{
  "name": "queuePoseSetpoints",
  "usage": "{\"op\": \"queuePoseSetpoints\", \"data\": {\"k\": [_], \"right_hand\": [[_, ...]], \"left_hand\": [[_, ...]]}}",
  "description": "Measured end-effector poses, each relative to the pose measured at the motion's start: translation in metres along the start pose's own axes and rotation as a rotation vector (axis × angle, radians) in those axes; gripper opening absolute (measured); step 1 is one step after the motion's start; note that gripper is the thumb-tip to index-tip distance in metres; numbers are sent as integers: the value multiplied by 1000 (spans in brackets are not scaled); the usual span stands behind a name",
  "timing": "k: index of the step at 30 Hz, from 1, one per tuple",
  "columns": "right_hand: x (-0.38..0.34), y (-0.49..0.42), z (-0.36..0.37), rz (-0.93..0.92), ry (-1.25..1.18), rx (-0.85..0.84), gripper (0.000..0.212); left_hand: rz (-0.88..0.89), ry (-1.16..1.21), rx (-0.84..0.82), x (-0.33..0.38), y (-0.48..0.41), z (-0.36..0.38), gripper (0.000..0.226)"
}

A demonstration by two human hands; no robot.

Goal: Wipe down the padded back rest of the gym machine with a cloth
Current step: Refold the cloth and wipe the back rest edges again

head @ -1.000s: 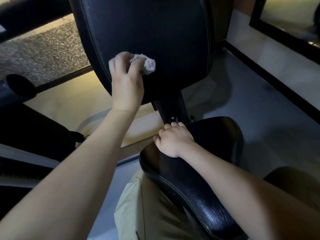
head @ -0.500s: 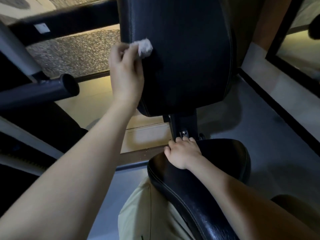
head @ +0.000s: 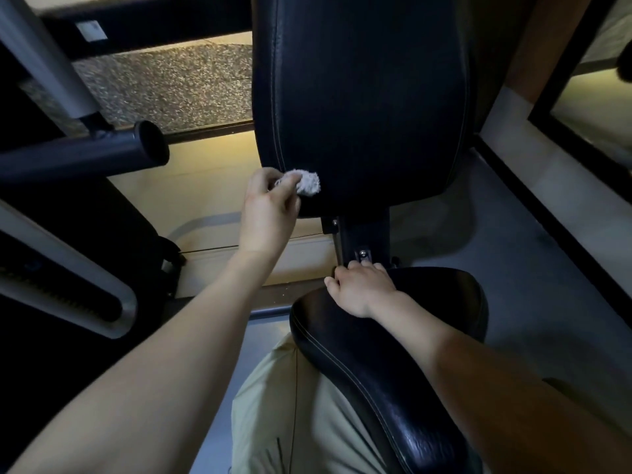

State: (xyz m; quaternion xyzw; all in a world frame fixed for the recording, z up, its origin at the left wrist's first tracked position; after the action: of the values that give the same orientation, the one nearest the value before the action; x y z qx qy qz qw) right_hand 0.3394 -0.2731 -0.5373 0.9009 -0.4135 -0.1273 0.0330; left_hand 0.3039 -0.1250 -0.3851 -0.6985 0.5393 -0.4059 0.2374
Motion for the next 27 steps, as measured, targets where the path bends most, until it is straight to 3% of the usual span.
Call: {"op": "queuePoseSetpoints", "data": {"k": [4, 9, 11, 14, 16, 18, 21, 24, 27], "right_hand": [[-1, -2, -1, 0, -22, -5, 57], [0, -6, -2, 8, -55, -1, 52], [0, -10, -20, 6, -71, 139, 42], [-8, -19, -71, -48, -145, 497, 21], [-21, -24, -103, -123, -234, 641, 14], [-38, -28, -135, -229, -272, 762, 16], [-64, -31, -172, -367, -327, 859, 21], [-80, -37, -196, -402, -337, 888, 27], [-83, -48, -209, -393, -309, 906, 27]], "left_hand": [[-118, 100, 228, -9, -43, -28, 36], [-178, 65, 158, -22, -28, -13, 29], [-190, 35, 82, -31, -7, -8, 21], [-144, 17, -1, -40, 9, -11, 19], [-275, 103, 20, -48, 6, -21, 19], [-459, 198, 143, -60, -11, -34, 20], [-565, 265, 259, -67, -50, -43, 28], [-648, 421, 163, -65, -71, -30, 40], [-759, 646, 100, -55, -65, -18, 37]]}}
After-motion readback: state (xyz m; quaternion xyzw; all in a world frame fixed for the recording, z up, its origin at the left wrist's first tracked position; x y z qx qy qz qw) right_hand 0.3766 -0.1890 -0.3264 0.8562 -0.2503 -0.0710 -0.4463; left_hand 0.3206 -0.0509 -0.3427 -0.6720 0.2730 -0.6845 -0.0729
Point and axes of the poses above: each hand's wrist, its own y-axis away from the middle knuckle, its own z-axis out of the palm, x = y × z, the point moved 8 cm from there along -y, towards the middle knuckle, and after that the axes turned 12 degrees about x, right-handed, at the moved point
